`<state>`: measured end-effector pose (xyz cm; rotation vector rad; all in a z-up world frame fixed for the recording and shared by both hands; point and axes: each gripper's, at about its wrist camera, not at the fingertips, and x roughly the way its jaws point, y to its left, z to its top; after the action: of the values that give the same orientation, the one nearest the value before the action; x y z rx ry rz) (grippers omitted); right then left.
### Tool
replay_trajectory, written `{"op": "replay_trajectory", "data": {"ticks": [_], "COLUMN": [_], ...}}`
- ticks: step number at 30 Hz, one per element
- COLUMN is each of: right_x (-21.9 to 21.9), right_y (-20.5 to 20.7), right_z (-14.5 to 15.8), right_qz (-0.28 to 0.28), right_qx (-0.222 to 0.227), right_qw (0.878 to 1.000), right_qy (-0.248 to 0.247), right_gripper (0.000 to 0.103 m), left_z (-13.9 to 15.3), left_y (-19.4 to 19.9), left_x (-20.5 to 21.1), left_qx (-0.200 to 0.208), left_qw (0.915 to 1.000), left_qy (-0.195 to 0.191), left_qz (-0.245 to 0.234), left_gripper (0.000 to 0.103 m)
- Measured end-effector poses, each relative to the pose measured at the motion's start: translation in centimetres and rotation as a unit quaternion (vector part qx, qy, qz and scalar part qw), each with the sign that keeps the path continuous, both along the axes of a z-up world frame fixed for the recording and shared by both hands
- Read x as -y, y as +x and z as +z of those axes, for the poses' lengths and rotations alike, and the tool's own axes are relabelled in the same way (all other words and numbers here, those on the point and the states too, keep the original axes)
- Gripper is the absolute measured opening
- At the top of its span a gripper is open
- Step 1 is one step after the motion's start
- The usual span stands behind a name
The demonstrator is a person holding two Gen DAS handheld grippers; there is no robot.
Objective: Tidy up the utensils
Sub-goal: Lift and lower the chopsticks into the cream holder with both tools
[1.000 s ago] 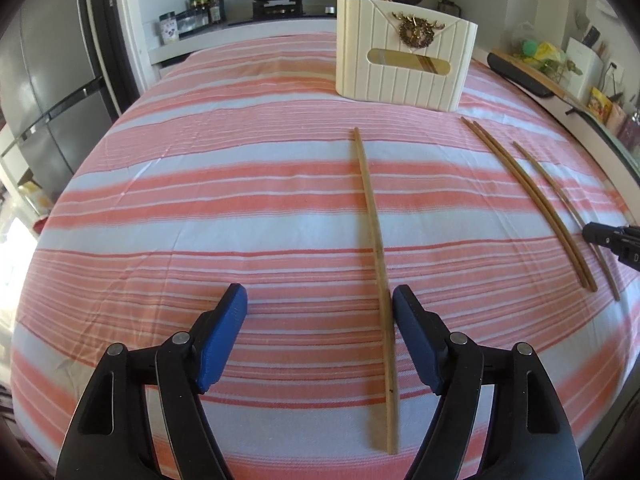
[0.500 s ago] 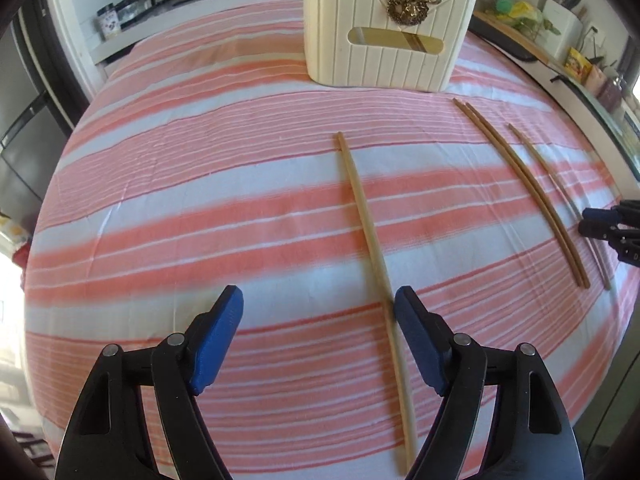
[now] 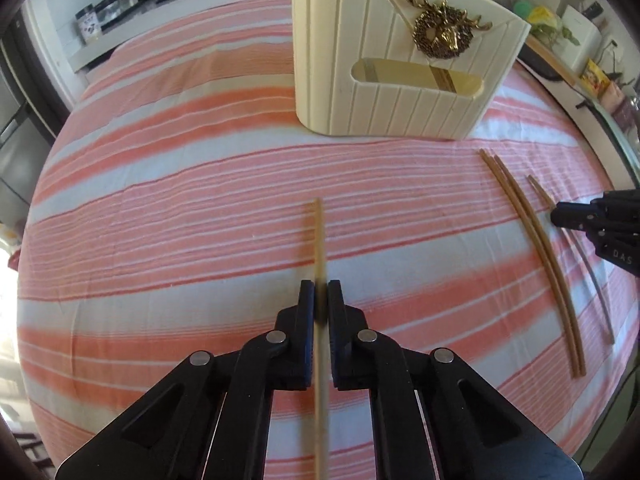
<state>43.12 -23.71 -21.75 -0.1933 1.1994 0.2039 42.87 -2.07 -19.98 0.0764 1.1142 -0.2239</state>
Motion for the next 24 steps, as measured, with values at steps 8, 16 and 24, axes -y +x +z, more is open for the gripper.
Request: {"op": "replay_trajectory", "data": {"ticks": [8, 16, 24], "right_x": [1.2, 1.9, 1.1], "right_y": [-3.7, -11.6, -14.8], "right_z": [7.5, 15.7, 19.0], "right_qz": [-0.005, 0.008, 0.002], "right_qx": [0.132, 0.261, 0.335], "right_qw": [0.987, 0.955, 0.932], "right_qy": [0.094, 0.142, 0.137], "right_gripper": [0.007, 0.007, 0.007], "left_z": [7.6, 15.2, 17.8], "left_y": [-4.5, -10.6, -12.7], "left_x": [-3.1, -4.5, -4.6], "left_qx": [0.105, 0.223, 0.275], "left_qw": [0.9932, 0.9691, 0.9524], "left_qy": [-0.046, -0.103, -0.130], "left_qz": [0.018, 0.016, 0.022], "left_gripper": [0.005, 0.005, 0.004]}}
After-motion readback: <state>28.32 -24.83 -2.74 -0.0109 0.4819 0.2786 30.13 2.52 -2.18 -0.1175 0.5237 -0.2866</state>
